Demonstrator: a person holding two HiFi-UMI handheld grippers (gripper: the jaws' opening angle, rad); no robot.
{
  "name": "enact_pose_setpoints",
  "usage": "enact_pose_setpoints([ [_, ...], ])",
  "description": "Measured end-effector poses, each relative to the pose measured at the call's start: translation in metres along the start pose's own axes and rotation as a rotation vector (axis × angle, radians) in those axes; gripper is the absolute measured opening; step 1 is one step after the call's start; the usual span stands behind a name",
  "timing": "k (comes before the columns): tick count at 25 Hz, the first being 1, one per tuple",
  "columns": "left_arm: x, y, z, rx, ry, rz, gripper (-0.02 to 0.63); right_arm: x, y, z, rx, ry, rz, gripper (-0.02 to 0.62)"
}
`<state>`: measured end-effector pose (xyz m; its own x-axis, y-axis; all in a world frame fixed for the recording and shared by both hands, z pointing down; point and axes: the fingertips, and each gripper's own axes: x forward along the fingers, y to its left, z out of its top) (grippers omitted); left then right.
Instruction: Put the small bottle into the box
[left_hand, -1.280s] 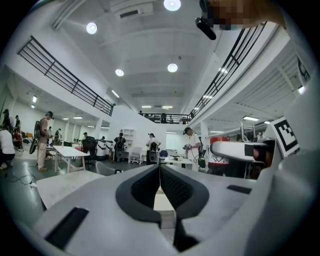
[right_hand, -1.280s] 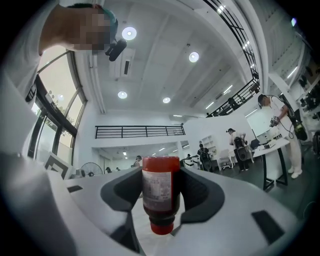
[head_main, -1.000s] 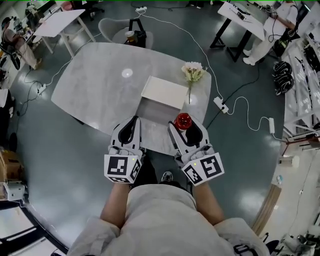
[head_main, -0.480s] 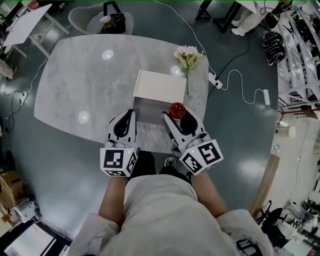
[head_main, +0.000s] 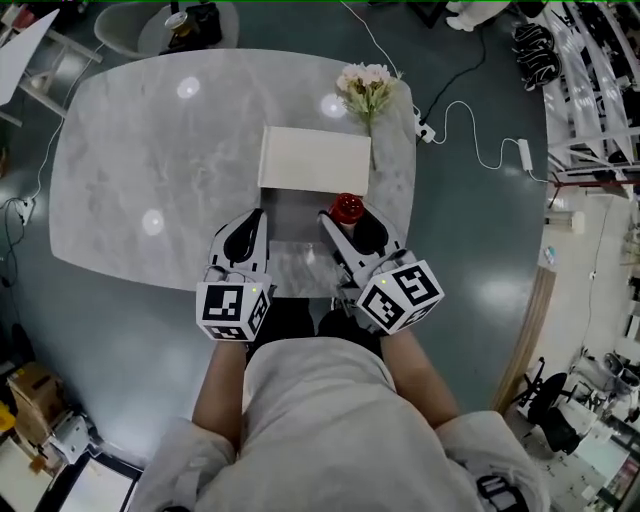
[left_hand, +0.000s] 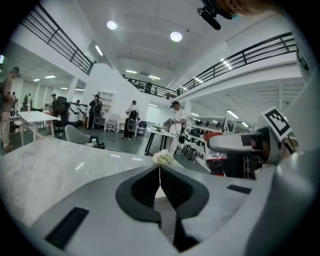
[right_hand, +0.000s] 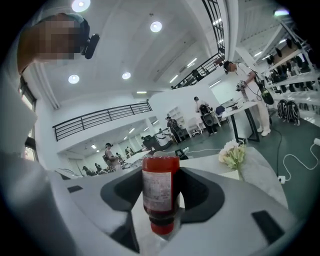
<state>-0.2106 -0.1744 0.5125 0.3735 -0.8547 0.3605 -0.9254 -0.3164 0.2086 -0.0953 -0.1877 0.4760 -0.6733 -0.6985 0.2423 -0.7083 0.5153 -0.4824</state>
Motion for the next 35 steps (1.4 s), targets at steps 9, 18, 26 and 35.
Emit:
enact_pose_setpoints([
  [9,0.019,0.016,-0.032,-0.006,0.108,-0.061,0.025,0.018,-0.019,-0.033,0.126,0.044,-0.078,0.235],
  [18,0.030,0.038,-0.070,-0.029,0.206,-0.066,0.025,0.042,-0.036,-0.082,0.217,0.160,-0.138,0.233],
  [26,0.045,0.059,-0.100,-0.030,0.294,-0.073,0.025,0.070,-0.052,-0.132,0.256,0.311,-0.204,0.235],
  [35,0.050,0.082,-0.122,-0.047,0.368,-0.078,0.025,0.096,-0.050,-0.164,0.265,0.423,-0.228,0.233],
])
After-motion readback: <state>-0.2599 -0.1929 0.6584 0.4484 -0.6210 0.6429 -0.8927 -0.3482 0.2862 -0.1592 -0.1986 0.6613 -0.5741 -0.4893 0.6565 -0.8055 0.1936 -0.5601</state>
